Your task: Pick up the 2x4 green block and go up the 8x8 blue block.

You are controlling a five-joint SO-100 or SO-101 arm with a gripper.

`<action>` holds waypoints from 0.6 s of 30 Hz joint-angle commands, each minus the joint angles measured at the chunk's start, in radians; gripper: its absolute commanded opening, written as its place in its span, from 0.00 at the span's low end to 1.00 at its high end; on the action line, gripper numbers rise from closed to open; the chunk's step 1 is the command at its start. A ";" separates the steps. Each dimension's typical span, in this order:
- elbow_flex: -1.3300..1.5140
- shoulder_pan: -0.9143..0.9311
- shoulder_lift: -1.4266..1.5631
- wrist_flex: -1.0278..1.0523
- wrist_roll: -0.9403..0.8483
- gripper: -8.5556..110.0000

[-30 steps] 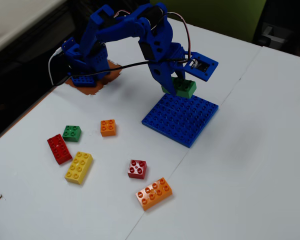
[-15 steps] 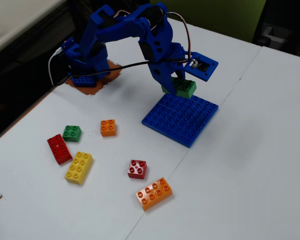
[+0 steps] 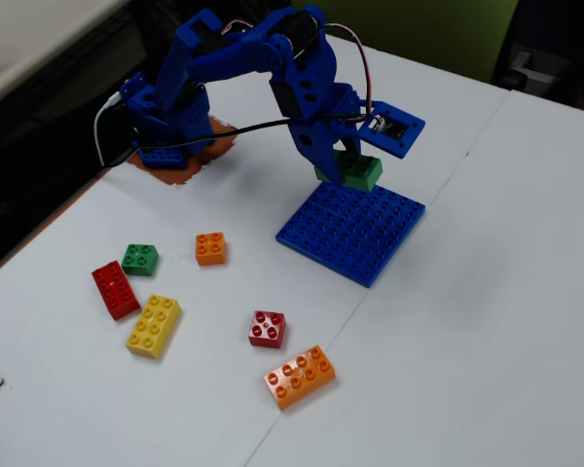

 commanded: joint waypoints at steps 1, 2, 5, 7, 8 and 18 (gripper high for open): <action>-0.043 0.011 0.012 -0.012 0.005 0.07; -0.043 0.011 0.012 -0.012 0.005 0.07; -0.043 0.011 0.012 -0.012 0.006 0.07; -0.043 0.011 0.012 -0.012 0.008 0.07; -0.043 0.011 0.012 -0.012 0.009 0.07; -0.043 0.009 0.012 -0.015 0.026 0.07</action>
